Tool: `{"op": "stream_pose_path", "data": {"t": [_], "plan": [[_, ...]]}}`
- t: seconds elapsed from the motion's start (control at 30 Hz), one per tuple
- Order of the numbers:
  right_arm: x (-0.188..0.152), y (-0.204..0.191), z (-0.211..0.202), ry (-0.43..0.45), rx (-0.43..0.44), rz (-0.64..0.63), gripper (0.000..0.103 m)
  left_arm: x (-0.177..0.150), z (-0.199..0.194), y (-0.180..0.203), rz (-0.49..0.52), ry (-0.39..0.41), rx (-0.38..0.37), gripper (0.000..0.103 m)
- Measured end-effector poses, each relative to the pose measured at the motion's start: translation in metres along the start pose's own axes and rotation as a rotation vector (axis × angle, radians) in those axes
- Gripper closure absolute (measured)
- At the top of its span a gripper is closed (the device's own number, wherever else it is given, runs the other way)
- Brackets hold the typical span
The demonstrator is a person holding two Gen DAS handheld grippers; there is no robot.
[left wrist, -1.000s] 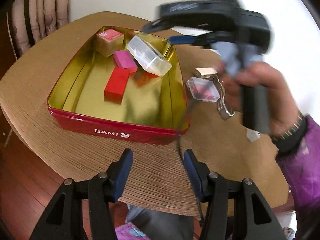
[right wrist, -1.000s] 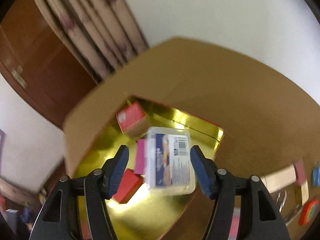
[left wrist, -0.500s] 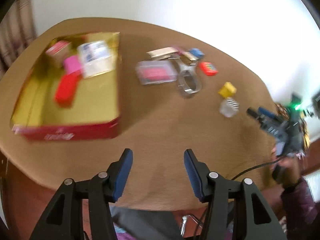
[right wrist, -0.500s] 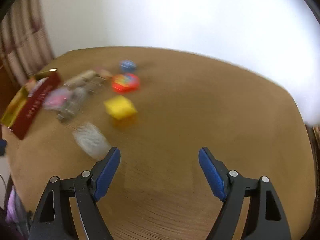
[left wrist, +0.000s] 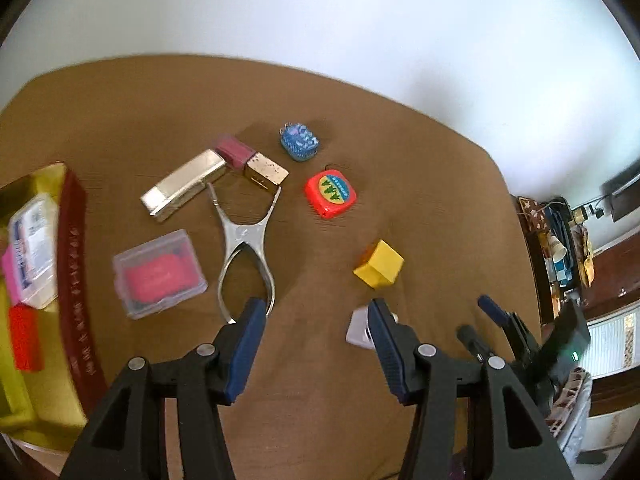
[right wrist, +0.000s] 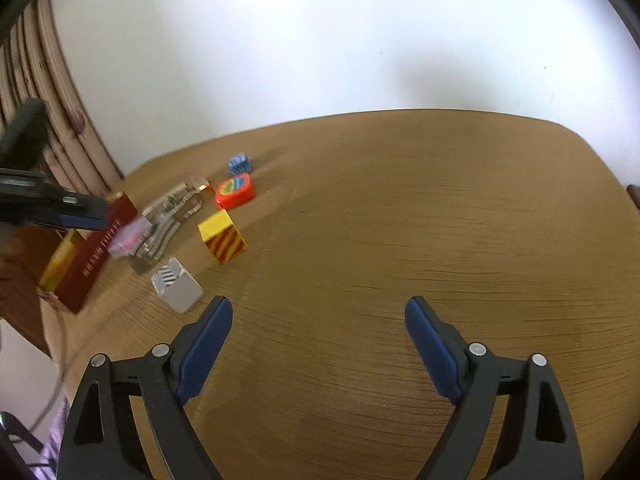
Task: Organize rigid objects
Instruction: 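Grasp the silver metal clip with the left tool, then lift the silver clip toward the tin with the left tool while the right tool grasps the yellow cube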
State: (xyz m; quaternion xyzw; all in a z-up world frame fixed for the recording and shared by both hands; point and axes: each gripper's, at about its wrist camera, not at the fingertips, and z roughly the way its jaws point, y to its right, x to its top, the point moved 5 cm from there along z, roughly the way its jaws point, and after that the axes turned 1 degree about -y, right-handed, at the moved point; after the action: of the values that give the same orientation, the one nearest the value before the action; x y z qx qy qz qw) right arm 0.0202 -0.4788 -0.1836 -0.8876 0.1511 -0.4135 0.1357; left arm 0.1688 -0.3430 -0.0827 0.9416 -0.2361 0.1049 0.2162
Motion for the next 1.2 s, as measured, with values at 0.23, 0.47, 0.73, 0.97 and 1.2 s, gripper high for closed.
{"op": "stream_pose_path", "data": {"t": [0.23, 0.47, 0.73, 0.97, 1.2], "plan": [[-0.005, 0.003, -0.014, 0.015, 0.055, 0.008, 0.015, 0.015, 0.035, -0.01, -0.054, -0.063, 0.028, 0.049], [-0.004, 0.004, -0.016, 0.013, 0.084, 0.013, 0.015, 0.026, 0.063, -0.024, -0.066, -0.093, 0.118, 0.049], [-0.004, 0.005, -0.012, 0.007, 0.092, 0.025, 0.014, 0.032, 0.08, -0.035, -0.062, -0.073, 0.215, 0.096], [-0.005, 0.007, -0.012, 0.005, 0.088, 0.036, 0.011, 0.011, 0.049, -0.027, -0.056, -0.009, 0.171, 0.098], [-0.003, 0.009, -0.011, 0.002, 0.074, 0.048, 0.011, -0.02, -0.022, -0.012, -0.032, 0.116, 0.12, 0.099]]}}
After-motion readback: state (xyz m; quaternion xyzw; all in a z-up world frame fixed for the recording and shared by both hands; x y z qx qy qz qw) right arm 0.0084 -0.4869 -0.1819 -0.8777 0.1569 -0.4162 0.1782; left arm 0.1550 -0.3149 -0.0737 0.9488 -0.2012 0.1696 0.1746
